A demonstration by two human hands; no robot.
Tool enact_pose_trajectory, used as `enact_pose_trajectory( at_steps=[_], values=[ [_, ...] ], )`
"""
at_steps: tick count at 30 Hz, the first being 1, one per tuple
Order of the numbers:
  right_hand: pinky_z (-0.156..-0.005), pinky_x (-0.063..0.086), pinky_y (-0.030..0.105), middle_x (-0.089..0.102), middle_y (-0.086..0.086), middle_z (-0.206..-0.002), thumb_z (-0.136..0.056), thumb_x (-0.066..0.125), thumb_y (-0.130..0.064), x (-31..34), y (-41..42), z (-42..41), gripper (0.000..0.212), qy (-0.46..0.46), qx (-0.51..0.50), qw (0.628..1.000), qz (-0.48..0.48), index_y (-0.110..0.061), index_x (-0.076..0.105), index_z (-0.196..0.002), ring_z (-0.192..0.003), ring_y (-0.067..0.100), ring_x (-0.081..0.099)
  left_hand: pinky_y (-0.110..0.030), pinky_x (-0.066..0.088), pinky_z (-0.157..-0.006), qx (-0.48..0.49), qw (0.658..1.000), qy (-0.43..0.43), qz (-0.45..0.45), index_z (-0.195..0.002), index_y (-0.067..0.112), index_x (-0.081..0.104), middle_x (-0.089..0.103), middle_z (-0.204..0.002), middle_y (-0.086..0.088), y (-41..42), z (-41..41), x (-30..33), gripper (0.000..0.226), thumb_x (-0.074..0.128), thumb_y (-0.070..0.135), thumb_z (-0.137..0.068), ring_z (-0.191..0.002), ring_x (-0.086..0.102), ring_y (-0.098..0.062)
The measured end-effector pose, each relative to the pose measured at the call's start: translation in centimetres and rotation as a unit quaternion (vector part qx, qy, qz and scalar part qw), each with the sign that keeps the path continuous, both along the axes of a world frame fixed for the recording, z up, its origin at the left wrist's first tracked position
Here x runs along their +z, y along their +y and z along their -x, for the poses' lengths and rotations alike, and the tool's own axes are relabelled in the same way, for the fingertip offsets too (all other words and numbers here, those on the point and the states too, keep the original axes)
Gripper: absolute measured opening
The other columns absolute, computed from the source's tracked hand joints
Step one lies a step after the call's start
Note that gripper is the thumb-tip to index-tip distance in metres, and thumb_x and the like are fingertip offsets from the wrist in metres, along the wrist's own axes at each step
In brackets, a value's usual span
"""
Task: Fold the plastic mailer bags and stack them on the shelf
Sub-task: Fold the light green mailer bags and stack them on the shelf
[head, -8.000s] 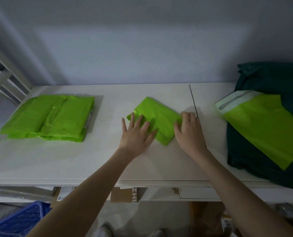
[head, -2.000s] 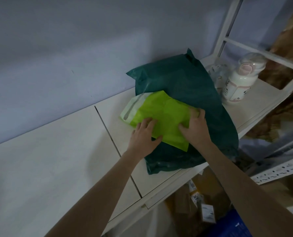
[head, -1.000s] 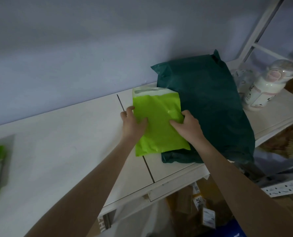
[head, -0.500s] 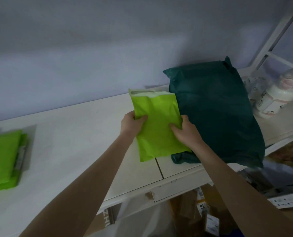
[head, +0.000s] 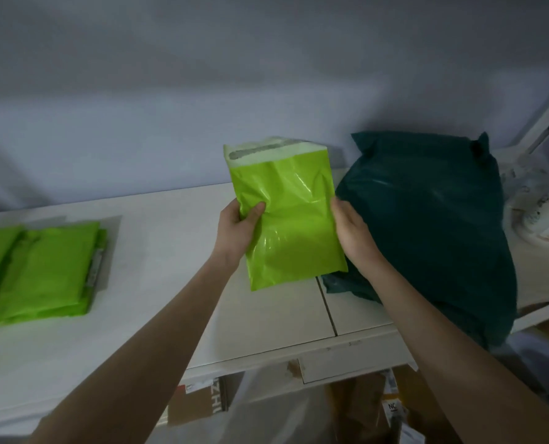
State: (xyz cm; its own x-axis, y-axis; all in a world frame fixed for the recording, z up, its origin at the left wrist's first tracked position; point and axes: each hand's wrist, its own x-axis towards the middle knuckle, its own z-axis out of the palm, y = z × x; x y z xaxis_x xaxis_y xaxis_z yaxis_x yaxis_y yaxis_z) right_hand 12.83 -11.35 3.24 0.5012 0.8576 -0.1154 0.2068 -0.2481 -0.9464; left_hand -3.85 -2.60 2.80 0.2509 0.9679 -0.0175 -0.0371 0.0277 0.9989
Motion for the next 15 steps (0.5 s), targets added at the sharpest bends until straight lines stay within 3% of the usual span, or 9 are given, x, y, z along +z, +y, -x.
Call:
enact_pose_trajectory(
  at_steps=[2, 4, 6, 8, 11, 15],
  values=[
    [-0.112, 0.028, 0.039, 0.044, 0.002, -0.142, -0.093, 0.013, -0.064, -0.3, 0.5, 0.5, 0.069, 0.006, 0.005, 0.998, 0.054, -0.021, 0.040, -0.141, -0.129, 0.019, 0.042, -0.013, 0.053, -0.064, 0.021, 1.000, -0.011, -0.006, -0.103, 0.009, 0.060, 0.066, -0.091, 0.003, 0.3, 1.1, 0.1, 0.012, 0.058, 0.010, -0.091, -0.071, 0.064, 0.002],
    [-0.115, 0.023, 0.040, 0.039, 0.009, -0.147, -0.091, 0.006, -0.067, -1.1, 0.3, 0.8, 0.078, -0.026, 0.034, 0.993, 0.108, -0.018, 0.037, -0.143, -0.134, 0.023, 0.037, -0.015, 0.054, -0.067, 0.044, 0.999, -0.013, -0.014, -0.103, 0.008, 0.060, 0.066, -0.091, 0.002, 0.6, 2.1, 0.2, 0.012, 0.058, 0.011, -0.091, -0.075, 0.064, -0.002],
    [-0.107, 0.030, 0.033, 0.051, 0.013, -0.136, -0.095, 0.004, -0.059, -1.3, -0.2, 1.3, 0.076, -0.078, 0.059, 0.985, 0.144, -0.012, 0.048, -0.136, -0.123, 0.024, 0.047, -0.016, 0.054, -0.068, 0.077, 0.997, -0.020, -0.020, -0.103, 0.008, 0.060, 0.066, -0.091, 0.002, 1.0, 2.9, 0.3, 0.013, 0.059, 0.012, -0.091, -0.077, 0.063, -0.004],
    [-0.097, 0.036, 0.033, 0.065, 0.015, -0.109, -0.096, 0.002, -0.056, -1.3, -0.5, 1.6, 0.079, -0.109, 0.069, 0.981, 0.144, -0.007, 0.060, -0.119, -0.107, 0.026, 0.057, -0.013, 0.052, -0.064, 0.097, 0.995, -0.032, -0.017, -0.103, 0.008, 0.060, 0.065, -0.088, 0.005, 1.4, 3.6, 0.4, 0.013, 0.059, 0.012, -0.091, -0.072, 0.063, 0.002],
    [-0.099, 0.037, 0.037, 0.061, 0.013, -0.112, -0.096, 0.003, -0.053, -1.7, -0.3, 1.6, 0.074, -0.152, 0.069, 0.977, 0.130, -0.006, 0.052, -0.128, -0.111, 0.027, 0.055, -0.011, 0.051, -0.061, 0.075, 0.997, -0.033, 0.002, -0.106, 0.008, 0.060, 0.065, -0.089, 0.007, 1.6, 4.5, 0.6, 0.016, 0.059, 0.013, -0.091, -0.067, 0.064, 0.006],
    [-0.094, 0.046, 0.043, 0.069, 0.014, -0.092, -0.099, 0.018, -0.051, -1.3, 1.0, 2.7, 0.069, -0.043, 0.014, 0.998, 0.039, -0.003, 0.067, -0.094, -0.091, 0.028, 0.063, -0.019, 0.055, -0.070, 0.036, 0.999, -0.021, 0.021, -0.110, 0.008, 0.061, 0.067, -0.095, 0.004, 1.4, 6.0, 0.6, 0.022, 0.060, 0.016, -0.090, -0.083, 0.066, -0.008]
  ],
)
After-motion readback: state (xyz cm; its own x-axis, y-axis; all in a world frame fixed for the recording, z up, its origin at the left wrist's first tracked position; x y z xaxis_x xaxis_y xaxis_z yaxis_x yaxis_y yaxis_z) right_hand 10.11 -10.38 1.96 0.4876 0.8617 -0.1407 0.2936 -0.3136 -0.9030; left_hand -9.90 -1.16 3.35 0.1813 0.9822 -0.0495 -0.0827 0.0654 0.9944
